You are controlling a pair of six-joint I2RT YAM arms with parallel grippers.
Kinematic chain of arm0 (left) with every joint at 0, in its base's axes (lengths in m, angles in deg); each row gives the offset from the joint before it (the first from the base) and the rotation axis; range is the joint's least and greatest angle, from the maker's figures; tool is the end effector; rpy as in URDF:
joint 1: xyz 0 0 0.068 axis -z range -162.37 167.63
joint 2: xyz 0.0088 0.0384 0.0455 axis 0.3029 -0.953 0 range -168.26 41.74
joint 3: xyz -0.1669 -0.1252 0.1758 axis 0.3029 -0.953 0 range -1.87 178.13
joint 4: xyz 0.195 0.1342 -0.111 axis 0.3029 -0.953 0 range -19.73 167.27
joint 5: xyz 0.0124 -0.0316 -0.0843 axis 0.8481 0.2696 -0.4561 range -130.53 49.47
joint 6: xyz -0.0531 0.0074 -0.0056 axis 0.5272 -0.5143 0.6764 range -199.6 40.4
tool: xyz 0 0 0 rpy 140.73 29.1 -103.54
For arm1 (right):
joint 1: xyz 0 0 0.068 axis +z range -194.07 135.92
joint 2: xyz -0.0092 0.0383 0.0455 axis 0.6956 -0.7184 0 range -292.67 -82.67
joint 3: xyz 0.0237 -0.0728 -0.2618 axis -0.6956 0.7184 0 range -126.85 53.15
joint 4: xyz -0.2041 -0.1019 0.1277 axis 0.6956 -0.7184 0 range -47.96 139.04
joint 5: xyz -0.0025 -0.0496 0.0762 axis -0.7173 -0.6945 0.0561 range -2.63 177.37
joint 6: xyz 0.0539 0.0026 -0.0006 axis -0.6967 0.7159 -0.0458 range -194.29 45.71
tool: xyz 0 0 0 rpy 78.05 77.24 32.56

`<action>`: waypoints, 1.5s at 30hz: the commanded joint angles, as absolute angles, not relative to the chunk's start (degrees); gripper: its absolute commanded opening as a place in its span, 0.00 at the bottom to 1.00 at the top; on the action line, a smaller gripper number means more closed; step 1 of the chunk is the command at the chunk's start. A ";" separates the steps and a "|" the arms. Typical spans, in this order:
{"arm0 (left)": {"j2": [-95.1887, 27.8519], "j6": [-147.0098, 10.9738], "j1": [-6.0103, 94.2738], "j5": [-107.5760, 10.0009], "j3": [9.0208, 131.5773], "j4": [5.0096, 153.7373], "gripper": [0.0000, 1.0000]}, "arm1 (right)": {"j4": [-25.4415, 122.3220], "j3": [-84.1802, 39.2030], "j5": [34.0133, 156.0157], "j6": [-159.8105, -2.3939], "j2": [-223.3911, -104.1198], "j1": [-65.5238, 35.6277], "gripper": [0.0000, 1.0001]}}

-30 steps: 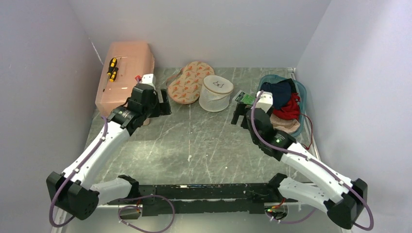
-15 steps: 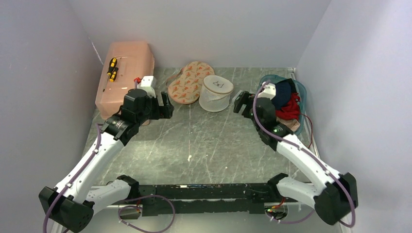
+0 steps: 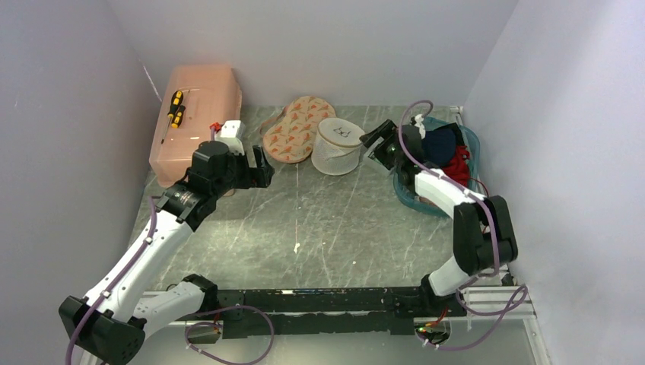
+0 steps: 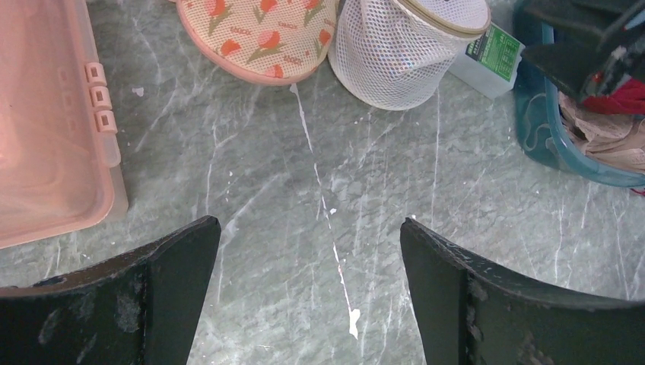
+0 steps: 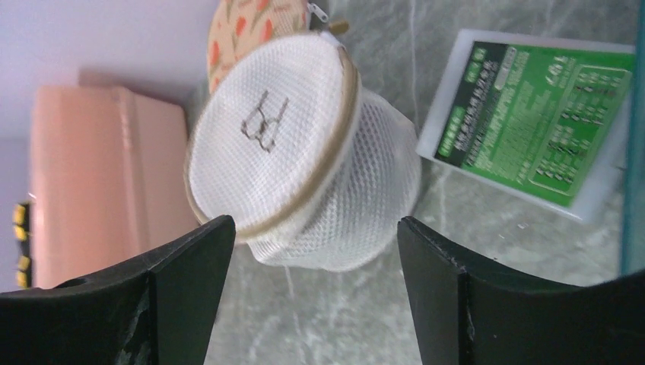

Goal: Unzip the laundry bag and remove the bra
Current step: Pick up the laundry bag at the center of the board.

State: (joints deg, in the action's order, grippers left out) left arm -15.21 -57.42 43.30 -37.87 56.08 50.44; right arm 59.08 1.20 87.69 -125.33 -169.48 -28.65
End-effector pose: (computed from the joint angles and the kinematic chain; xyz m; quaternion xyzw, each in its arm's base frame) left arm 0.1978 -0.0931 0.3513 0.0135 0.8470 -0.1974 0.4934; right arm 0.3279 0.0907 0.2402 0.2562 0.8026 0.2972 0.4492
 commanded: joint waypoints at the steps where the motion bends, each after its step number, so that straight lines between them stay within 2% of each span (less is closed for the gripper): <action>1: -15.34 -57.01 43.56 -38.82 56.66 52.23 0.94 | 63.86 -6.15 92.19 -135.40 -173.77 -29.59 0.80; 8: -15.90 -56.23 43.56 -34.51 57.42 50.02 0.94 | 61.14 -12.07 94.12 -138.37 -182.13 -30.36 0.71; 15: -16.48 -56.39 43.56 -34.65 57.28 50.46 0.94 | 60.25 -15.20 94.41 -139.05 -186.39 -30.27 0.68; 20: -17.67 -56.15 43.56 -34.11 57.72 49.77 0.94 | 59.45 -16.79 95.51 -138.69 -187.95 -30.27 0.57; 24: -17.97 -56.13 43.56 -34.39 57.72 49.84 0.94 | 60.06 -15.79 96.12 -137.91 -187.00 -30.20 0.37; 25: -17.96 -56.11 43.58 -34.38 57.64 49.85 0.94 | 60.05 -15.62 96.27 -137.24 -186.30 -30.19 0.29; 27: -17.92 -56.10 43.56 -34.31 57.63 49.85 0.94 | 60.40 -15.14 96.88 -135.56 -184.54 -30.19 0.00; 36: -16.62 -55.78 43.65 -33.68 57.19 50.38 0.94 | 56.51 -17.22 106.51 -125.14 -173.78 -29.92 0.00; 41: -13.60 -55.27 43.65 -34.00 54.41 54.45 0.94 | 55.53 -11.64 113.57 -121.75 -162.52 -29.64 0.00; 45: -10.39 -54.52 43.65 -40.41 51.23 60.06 0.94 | 53.16 -5.06 119.73 -116.36 -152.88 -28.61 0.00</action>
